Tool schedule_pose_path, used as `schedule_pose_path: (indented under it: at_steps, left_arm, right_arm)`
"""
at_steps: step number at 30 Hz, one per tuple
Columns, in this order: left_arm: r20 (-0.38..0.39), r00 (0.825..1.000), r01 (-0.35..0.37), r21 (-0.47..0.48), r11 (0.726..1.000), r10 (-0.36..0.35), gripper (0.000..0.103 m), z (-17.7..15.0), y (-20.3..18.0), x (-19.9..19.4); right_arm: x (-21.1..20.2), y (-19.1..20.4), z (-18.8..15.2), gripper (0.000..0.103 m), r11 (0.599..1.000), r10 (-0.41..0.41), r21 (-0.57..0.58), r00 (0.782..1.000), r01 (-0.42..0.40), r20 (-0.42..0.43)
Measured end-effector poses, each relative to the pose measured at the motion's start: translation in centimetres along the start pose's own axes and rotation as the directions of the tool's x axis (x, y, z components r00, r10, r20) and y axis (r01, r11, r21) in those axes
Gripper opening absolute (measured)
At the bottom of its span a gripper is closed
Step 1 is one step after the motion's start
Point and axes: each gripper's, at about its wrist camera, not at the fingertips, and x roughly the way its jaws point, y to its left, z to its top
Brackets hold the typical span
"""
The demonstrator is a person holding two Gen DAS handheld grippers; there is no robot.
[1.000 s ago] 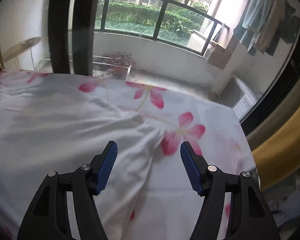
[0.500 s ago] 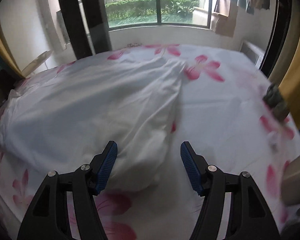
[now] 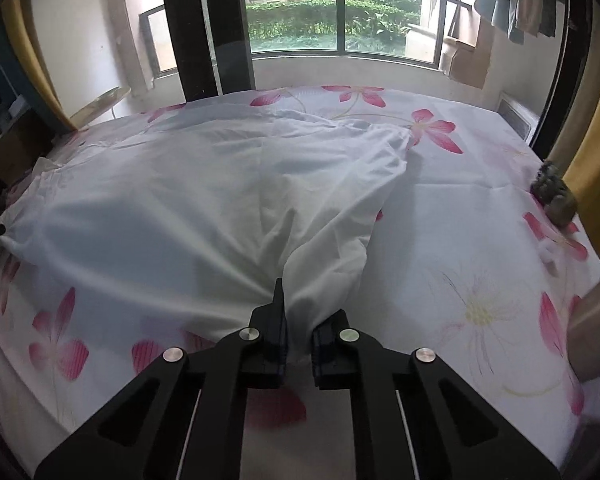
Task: Fold large clothes
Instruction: 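Grasp the shirt fold with the right gripper while the left gripper holds the edge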
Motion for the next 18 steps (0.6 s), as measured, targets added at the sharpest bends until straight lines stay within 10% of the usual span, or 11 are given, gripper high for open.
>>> schedule_pose_path:
  at_steps: [18]
  left_arm:
    - [0.009,0.999,0.040,-0.006,0.999,-0.040,0.006,-5.6,-1.3,-6.0]
  right_arm:
    - [-6.1,0.4,-5.1,0.008,0.999,-0.049,0.017,0.999,0.048,0.022]
